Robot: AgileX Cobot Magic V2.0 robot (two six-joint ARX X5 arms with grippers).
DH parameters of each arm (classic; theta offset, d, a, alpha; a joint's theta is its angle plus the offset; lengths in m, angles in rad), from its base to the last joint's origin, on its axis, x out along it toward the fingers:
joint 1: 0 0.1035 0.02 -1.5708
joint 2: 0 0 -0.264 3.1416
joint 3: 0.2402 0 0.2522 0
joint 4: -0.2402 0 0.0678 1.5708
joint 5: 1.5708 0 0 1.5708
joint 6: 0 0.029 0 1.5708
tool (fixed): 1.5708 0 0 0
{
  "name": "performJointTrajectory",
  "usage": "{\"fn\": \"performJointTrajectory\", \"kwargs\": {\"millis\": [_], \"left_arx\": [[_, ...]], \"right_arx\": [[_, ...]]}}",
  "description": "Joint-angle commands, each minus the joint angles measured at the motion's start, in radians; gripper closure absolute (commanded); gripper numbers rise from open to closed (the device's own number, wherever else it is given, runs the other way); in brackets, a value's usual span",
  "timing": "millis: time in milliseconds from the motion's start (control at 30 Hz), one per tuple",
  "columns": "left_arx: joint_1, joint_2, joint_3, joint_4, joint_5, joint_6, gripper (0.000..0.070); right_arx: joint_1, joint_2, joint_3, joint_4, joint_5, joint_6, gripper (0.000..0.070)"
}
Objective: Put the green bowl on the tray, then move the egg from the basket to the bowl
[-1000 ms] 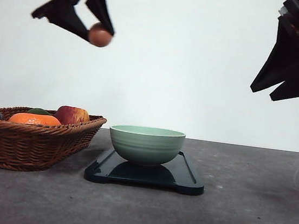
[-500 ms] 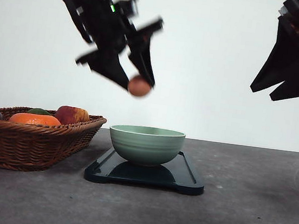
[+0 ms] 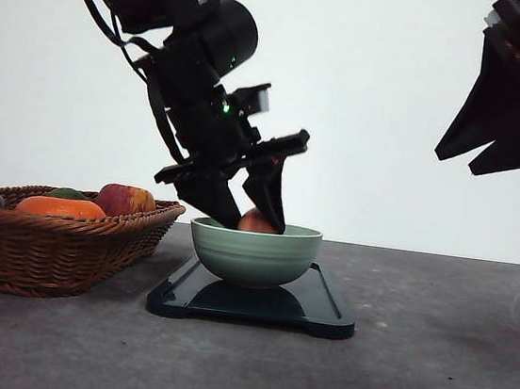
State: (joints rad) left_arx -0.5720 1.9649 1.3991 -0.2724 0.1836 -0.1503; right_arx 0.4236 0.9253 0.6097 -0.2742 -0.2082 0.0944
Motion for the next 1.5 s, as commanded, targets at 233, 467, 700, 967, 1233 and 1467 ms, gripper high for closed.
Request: {"fn": "performJointTrajectory", "kwargs": {"millis": [233, 467, 700, 967, 1233, 1467], "left_arx": [[-0.007, 0.063, 0.019, 0.004, -0.003, 0.007, 0.0511], [-0.012, 0.065, 0.019, 0.011, -0.003, 0.005, 0.047], [-0.013, 0.057, 0.02, -0.002, 0.0, -0.009, 0.0381], [-0.014, 0.022, 0.045, 0.002, 0.0, -0.047, 0.0378], [-0.015, -0.03, 0.085, -0.085, 0.0, -0.053, 0.0371], [-0.01, -0.208, 0.084, -0.291, -0.006, -0.04, 0.0263]], "right_arx": [[0.005, 0.006, 0.004, 0.004, -0.001, 0.01, 0.0428], [0.005, 0.006, 0.004, 0.004, -0.001, 0.01, 0.0428], [0.005, 0.006, 0.004, -0.011, -0.001, 0.01, 0.0428], [0.005, 0.006, 0.004, -0.022, -0.001, 0.01, 0.0428], [0.005, 0.006, 0.004, -0.026, -0.001, 0.01, 0.0428], [0.005, 0.006, 0.004, -0.025, -0.001, 0.01, 0.0428]]}}
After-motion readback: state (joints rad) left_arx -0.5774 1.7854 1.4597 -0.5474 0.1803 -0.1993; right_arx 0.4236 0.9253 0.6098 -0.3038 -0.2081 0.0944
